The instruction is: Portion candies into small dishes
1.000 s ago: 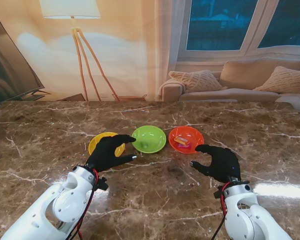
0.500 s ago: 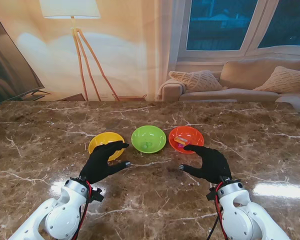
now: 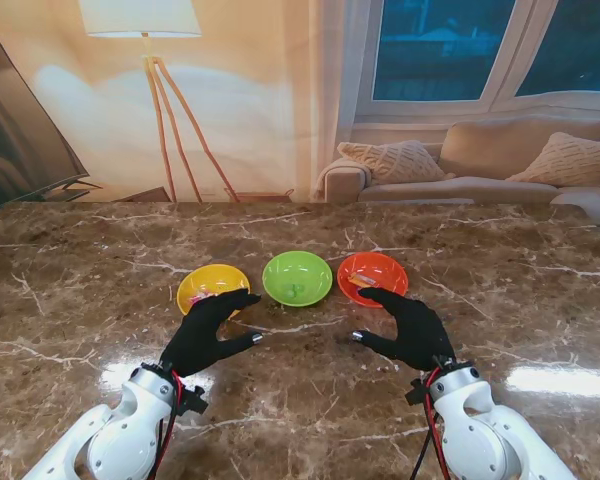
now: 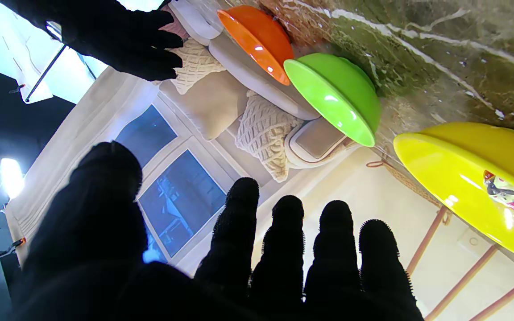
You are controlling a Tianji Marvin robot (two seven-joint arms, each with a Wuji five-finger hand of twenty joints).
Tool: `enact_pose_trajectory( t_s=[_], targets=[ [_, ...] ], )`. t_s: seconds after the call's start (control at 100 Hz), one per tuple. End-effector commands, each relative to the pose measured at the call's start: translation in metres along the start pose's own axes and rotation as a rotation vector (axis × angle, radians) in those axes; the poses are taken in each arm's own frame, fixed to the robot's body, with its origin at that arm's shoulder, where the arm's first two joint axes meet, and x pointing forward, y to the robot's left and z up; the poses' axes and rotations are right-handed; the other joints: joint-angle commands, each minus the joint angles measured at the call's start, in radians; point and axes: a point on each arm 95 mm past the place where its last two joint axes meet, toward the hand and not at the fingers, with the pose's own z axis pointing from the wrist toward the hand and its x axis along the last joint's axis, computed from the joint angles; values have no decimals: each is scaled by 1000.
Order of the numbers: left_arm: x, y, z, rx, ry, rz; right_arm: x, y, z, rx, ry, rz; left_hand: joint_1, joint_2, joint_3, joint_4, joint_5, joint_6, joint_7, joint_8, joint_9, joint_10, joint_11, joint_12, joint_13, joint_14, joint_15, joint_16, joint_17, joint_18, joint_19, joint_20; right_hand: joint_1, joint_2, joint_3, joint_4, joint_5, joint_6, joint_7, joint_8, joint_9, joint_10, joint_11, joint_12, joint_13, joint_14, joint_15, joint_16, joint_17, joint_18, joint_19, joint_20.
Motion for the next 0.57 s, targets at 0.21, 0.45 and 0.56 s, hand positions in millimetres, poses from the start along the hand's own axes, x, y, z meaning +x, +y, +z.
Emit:
enact_pose_trajectory(
  t_s=[0.21, 0.45, 0.56],
  targets=[
    [-1, 4, -4, -12, -1, 5, 1, -8, -5, 22, -9, 14, -50, 59, -53, 14, -42, 1, -14, -17, -49, 2, -21, -12, -44, -26, -29, -20, -14, -38, -65, -37, -42, 29, -9, 36, -28, -7, -18, -11, -34, -6, -2, -25, -43, -15, -5, -30, -21, -19, -10, -24],
    [-1, 4, -3, -10, -3, 9, 0, -7, -4, 15, -7, 11, -44, 58, -58, 18, -37, 2, -15, -16, -44, 0, -22, -9, -39, -28, -31, -18, -11, -40, -66, -36, -31, 31, -17, 35, -23, -6, -12, -8, -32, -9, 1, -25, -40, -16, -2, -30, -20, -18, -6, -25],
    [-1, 5, -4, -13, -2, 7, 0, -8, -5, 11, -6, 11, -42, 56, -59, 19, -35, 2, -15, -16, -41, 0, -22, -8, -37, -28, -31, -17, -11, -37, -65, -35, -28, 31, -19, 35, -21, -7, -9, -6, -30, -7, 2, -25, -38, -17, -1, -31, -17, -19, -4, -25]
  ],
)
